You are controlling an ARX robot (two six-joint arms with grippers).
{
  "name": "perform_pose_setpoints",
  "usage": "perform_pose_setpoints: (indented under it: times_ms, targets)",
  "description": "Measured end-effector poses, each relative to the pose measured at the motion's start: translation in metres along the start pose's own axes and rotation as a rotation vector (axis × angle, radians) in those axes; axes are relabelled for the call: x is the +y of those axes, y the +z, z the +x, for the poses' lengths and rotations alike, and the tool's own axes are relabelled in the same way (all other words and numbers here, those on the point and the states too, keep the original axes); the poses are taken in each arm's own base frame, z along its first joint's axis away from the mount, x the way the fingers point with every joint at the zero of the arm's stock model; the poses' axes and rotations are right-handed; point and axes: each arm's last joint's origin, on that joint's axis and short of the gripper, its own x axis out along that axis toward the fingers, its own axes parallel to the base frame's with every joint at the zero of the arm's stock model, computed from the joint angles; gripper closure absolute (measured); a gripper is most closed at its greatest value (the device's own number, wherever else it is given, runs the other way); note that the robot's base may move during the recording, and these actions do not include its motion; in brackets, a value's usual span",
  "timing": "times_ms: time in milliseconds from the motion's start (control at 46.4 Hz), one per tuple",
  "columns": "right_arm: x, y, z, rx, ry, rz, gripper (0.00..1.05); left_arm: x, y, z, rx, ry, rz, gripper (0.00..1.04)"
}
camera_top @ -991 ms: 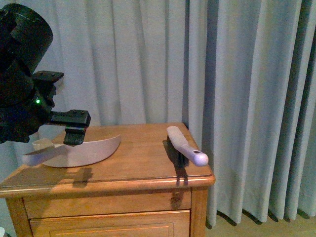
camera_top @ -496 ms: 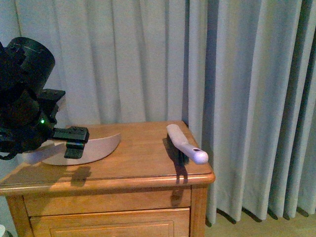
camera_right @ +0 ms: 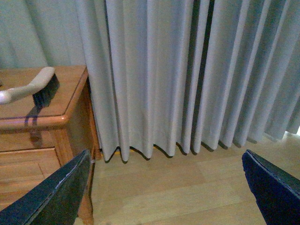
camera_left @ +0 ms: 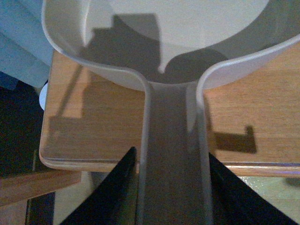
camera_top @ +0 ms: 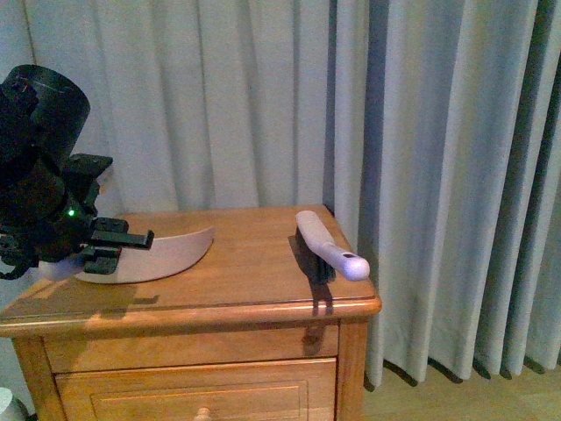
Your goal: Clean up trash
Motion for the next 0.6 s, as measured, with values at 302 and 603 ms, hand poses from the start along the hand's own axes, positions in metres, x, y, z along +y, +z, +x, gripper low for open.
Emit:
perform_pose_setpoints:
  times_ms: [302,603]
  targets:
    - [0.000,0.000,0.000,0.000,0.000,0.000,0.07,0.001,-0.010,0.001,0.005,-0.018,0.005,0.76]
    - [0.000,0.000,0.000,0.000,0.000,0.000,0.07,0.011,-0.011,-0.050,-0.320,-0.020,-0.008,0.77]
